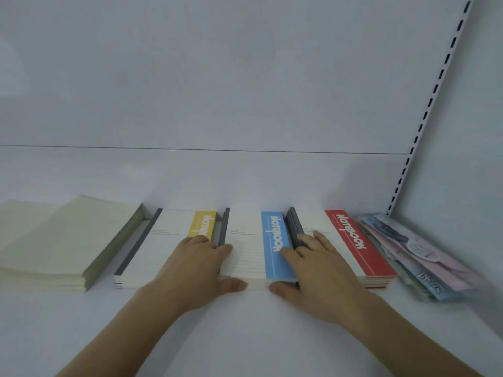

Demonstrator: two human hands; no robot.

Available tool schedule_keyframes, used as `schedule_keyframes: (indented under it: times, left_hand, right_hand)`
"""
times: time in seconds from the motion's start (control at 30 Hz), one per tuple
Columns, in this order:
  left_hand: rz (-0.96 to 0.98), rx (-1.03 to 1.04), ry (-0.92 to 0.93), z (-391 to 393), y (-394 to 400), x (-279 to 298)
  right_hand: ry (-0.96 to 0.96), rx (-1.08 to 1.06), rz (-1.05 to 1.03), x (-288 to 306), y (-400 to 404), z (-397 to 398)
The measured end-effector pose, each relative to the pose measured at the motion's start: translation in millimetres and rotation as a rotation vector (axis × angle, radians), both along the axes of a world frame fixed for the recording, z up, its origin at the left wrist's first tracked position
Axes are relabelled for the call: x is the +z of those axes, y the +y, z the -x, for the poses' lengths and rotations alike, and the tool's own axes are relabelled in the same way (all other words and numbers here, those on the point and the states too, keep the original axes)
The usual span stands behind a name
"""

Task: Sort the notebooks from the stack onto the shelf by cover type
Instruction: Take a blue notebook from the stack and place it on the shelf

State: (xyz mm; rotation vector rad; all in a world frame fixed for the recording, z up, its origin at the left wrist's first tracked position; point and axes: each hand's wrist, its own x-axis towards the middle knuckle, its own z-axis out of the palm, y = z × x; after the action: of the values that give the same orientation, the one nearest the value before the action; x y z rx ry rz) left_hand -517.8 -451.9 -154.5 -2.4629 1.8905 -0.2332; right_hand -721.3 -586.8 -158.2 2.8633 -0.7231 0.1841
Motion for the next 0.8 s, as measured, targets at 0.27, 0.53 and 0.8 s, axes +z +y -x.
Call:
schedule_keyframes:
  times: [0.27,0.53,0.8]
  left_hand:
    - [-0.023,-0.048,0.027,-8.3,-0.8,6.3]
    - [0.000,-0.034,0.118,-9.4,1.2,3.4]
    - [0.058,0.016,0.120,-4.3,5.9,-1.7]
  right_hand:
    - [0.048,0.080,-0.031,2.0,-18.6,-6.4]
    - [0.025,0.076,-0.081,0.8,-18.5,-8.2]
    - [-0.074,0.061,-0.014,-6.2,-12.8,-3.8]
